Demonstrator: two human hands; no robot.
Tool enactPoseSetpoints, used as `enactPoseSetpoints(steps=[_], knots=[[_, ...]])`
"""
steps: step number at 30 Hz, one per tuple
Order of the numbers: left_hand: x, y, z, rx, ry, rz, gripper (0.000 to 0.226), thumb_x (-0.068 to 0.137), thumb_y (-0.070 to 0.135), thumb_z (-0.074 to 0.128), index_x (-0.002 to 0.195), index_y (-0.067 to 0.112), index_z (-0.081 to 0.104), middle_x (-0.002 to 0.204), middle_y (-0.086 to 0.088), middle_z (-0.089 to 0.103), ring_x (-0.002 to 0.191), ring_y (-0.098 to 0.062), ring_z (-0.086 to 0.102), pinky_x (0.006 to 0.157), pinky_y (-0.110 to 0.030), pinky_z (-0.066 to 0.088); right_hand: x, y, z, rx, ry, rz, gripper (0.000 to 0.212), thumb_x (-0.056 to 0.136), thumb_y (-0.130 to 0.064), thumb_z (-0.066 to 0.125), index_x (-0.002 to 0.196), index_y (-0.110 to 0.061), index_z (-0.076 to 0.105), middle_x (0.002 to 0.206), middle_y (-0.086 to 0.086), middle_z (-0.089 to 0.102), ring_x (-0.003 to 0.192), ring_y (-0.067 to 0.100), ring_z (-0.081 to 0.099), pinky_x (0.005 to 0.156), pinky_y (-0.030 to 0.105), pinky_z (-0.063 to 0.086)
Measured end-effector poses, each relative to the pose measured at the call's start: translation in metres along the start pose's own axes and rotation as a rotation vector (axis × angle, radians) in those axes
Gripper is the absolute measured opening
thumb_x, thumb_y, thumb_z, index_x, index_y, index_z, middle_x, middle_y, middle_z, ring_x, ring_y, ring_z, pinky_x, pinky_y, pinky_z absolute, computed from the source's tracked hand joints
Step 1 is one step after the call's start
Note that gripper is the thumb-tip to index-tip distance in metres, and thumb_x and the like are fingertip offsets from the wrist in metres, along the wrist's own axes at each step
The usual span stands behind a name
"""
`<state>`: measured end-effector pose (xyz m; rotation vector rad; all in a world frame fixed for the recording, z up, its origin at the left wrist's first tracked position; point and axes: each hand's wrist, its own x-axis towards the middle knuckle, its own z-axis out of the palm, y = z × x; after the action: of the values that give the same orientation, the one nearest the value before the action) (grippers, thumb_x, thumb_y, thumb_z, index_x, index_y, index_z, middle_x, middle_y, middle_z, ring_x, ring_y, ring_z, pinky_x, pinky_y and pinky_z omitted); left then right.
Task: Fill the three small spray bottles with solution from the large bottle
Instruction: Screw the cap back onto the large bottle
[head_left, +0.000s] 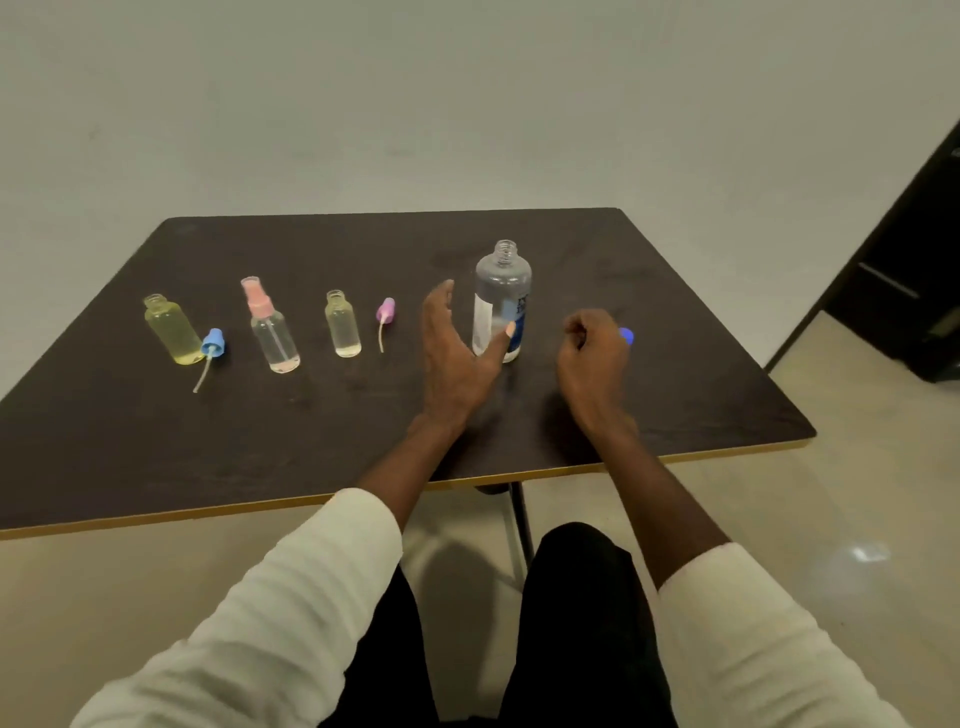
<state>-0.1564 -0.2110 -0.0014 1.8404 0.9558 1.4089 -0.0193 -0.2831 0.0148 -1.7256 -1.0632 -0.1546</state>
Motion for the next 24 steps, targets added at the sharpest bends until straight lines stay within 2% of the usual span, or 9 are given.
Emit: enactPoseSetpoints(steps=[3, 5, 7, 9, 11, 15, 19, 22, 24], knots=[[0.011, 0.003, 0.018, -0.095, -0.066, -0.114, 0.098, 0.078, 0.040, 0.085, 0.154, 0.013, 0.028, 0.156, -0.007, 0.039, 0.142, -0.018, 0.038, 0.115, -0.030, 0.034, 0.020, 0.028, -0.011, -0.270, -0.053, 0.053, 0.037, 0.090, -0.005, 0.058, 0.127, -0.008, 0.052, 0.134, 0.012, 0.047, 0.119, 0.021, 0.048, 0.098, 0.028, 0.044], [0.018, -0.002, 0.025, -0.103, -0.091, -0.081, 0.097, 0.077, 0.045, 0.084, 0.152, 0.015, 0.031, 0.151, -0.003, 0.046, 0.139, -0.018, 0.044, 0.115, -0.038, 0.040, 0.027, 0.044, -0.014, -0.376, -0.118, 0.100, 0.045, 0.093, -0.010, 0.056, 0.136, -0.008, 0.044, 0.144, 0.015, 0.038, 0.133, 0.028, 0.037, 0.108, 0.035, 0.038], [0.021, -0.008, 0.027, -0.102, -0.112, -0.072, 0.089, 0.077, 0.046, 0.082, 0.148, 0.019, 0.036, 0.145, 0.002, 0.052, 0.132, -0.015, 0.051, 0.109, -0.041, 0.046, 0.030, 0.056, -0.013, -0.415, -0.185, 0.136, 0.036, 0.092, -0.009, 0.052, 0.128, -0.006, 0.051, 0.138, 0.018, 0.044, 0.129, 0.031, 0.042, 0.106, 0.037, 0.040], [0.021, -0.010, 0.027, -0.091, -0.118, -0.096, 0.081, 0.079, 0.043, 0.083, 0.144, 0.021, 0.040, 0.140, 0.007, 0.055, 0.125, -0.012, 0.055, 0.104, -0.036, 0.050, 0.031, 0.062, -0.013, -0.420, -0.217, 0.106, 0.022, 0.089, -0.003, 0.049, 0.105, -0.004, 0.064, 0.118, 0.016, 0.056, 0.111, 0.031, 0.054, 0.093, 0.037, 0.049], [0.021, -0.011, 0.026, -0.078, -0.121, -0.098, 0.074, 0.079, 0.042, 0.083, 0.140, 0.022, 0.044, 0.131, 0.009, 0.058, 0.117, -0.010, 0.058, 0.099, -0.034, 0.053, 0.030, 0.061, -0.012, -0.384, -0.220, 0.093, 0.022, 0.089, 0.001, 0.049, 0.096, -0.005, 0.069, 0.108, 0.012, 0.062, 0.104, 0.027, 0.057, 0.088, 0.034, 0.051], [0.021, -0.010, 0.025, -0.092, -0.115, -0.093, 0.068, 0.079, 0.040, 0.083, 0.135, 0.024, 0.048, 0.125, 0.008, 0.062, 0.113, -0.010, 0.062, 0.096, -0.036, 0.055, 0.031, 0.036, -0.006, 0.019, -0.105, 0.255, 0.038, 0.090, -0.009, 0.066, 0.127, -0.010, 0.060, 0.126, 0.007, 0.061, 0.117, 0.018, 0.057, 0.099, 0.022, 0.042], [0.021, -0.009, 0.025, -0.099, -0.103, -0.099, 0.066, 0.078, 0.040, 0.084, 0.133, 0.025, 0.050, 0.126, 0.007, 0.064, 0.113, -0.010, 0.063, 0.096, -0.036, 0.055, 0.052, -0.015, -0.002, 0.411, -0.023, 0.206, 0.031, 0.079, -0.010, 0.078, 0.108, -0.005, 0.070, 0.103, 0.008, 0.071, 0.094, 0.015, 0.067, 0.085, 0.024, 0.053], [0.021, -0.009, 0.024, -0.111, -0.111, -0.110, 0.069, 0.078, 0.044, 0.083, 0.135, 0.025, 0.050, 0.128, 0.007, 0.064, 0.114, -0.009, 0.062, 0.096, -0.035, 0.055, 0.071, -0.050, -0.004, 0.588, -0.117, 0.090, 0.028, 0.082, -0.006, 0.074, 0.110, -0.009, 0.071, 0.101, 0.004, 0.073, 0.092, 0.008, 0.068, 0.084, 0.019, 0.052], [0.020, -0.009, 0.024, -0.106, -0.114, -0.117, 0.072, 0.078, 0.047, 0.082, 0.136, 0.023, 0.049, 0.129, 0.007, 0.063, 0.116, -0.010, 0.061, 0.097, -0.035, 0.054, 0.083, -0.060, -0.005, 0.537, -0.223, 0.016, 0.030, 0.086, -0.009, 0.070, 0.116, -0.012, 0.070, 0.105, -0.001, 0.073, 0.096, 0.004, 0.067, 0.088, 0.019, 0.051]])
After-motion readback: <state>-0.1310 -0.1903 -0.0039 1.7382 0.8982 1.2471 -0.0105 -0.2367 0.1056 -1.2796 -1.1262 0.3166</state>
